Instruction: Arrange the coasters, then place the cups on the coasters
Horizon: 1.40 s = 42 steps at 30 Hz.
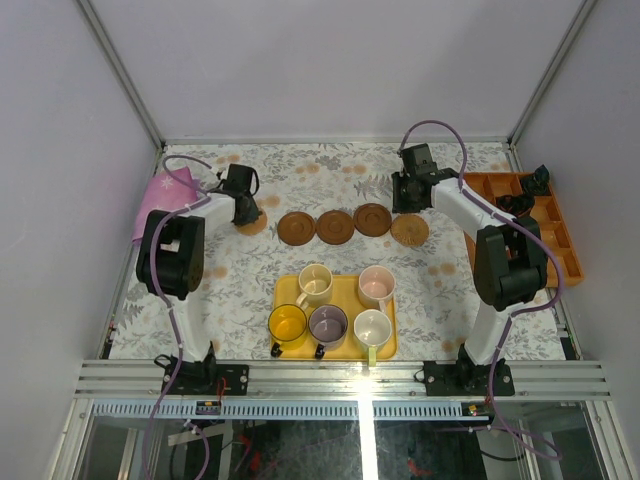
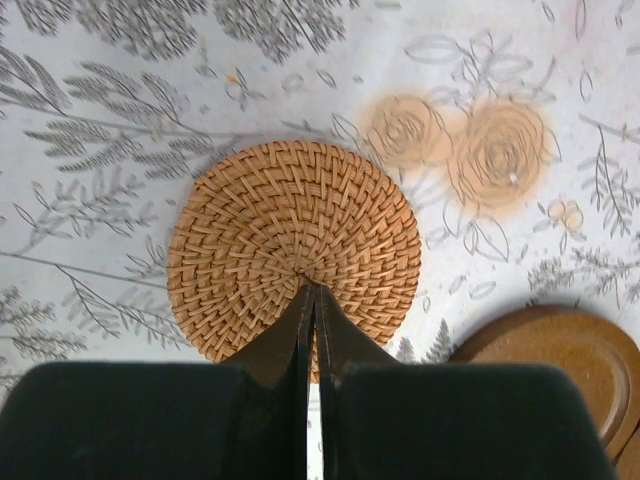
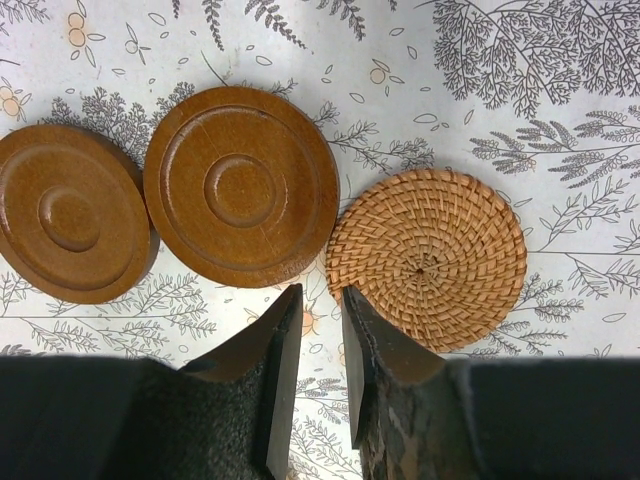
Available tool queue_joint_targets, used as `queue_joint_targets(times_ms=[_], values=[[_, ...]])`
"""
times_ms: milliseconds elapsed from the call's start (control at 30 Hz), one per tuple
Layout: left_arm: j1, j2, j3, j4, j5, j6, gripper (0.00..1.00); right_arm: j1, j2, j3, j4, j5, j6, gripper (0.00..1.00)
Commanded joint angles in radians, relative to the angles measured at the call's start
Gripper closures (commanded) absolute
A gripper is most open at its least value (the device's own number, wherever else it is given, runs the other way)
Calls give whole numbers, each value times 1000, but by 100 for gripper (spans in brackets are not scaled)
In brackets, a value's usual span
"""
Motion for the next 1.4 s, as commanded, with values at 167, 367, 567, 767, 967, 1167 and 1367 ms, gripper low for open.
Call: queue_joint_targets(times_ms=[167, 367, 567, 767, 967, 1167, 1367], values=[[37, 33, 34, 6, 85, 4, 100, 11, -23, 11, 46, -22, -22, 72], [36, -78, 31, 12, 154, 17, 100, 11, -14, 23, 79, -22, -22, 73], [32, -192, 4, 8, 174, 30, 100, 11, 9, 47, 92, -46, -22, 73], [-14, -206, -43, 19, 213, 30, 100, 13, 11, 35, 101, -56, -7, 74], [-127, -158, -40, 56, 263, 40, 100, 18, -3, 20, 100, -55, 2, 75], [-185, -82, 27, 67, 293, 53, 100, 18, -15, -9, 105, -45, 12, 75], [-191, -4, 63, 48, 299, 47, 100, 18, -16, -20, 107, -44, 17, 76]])
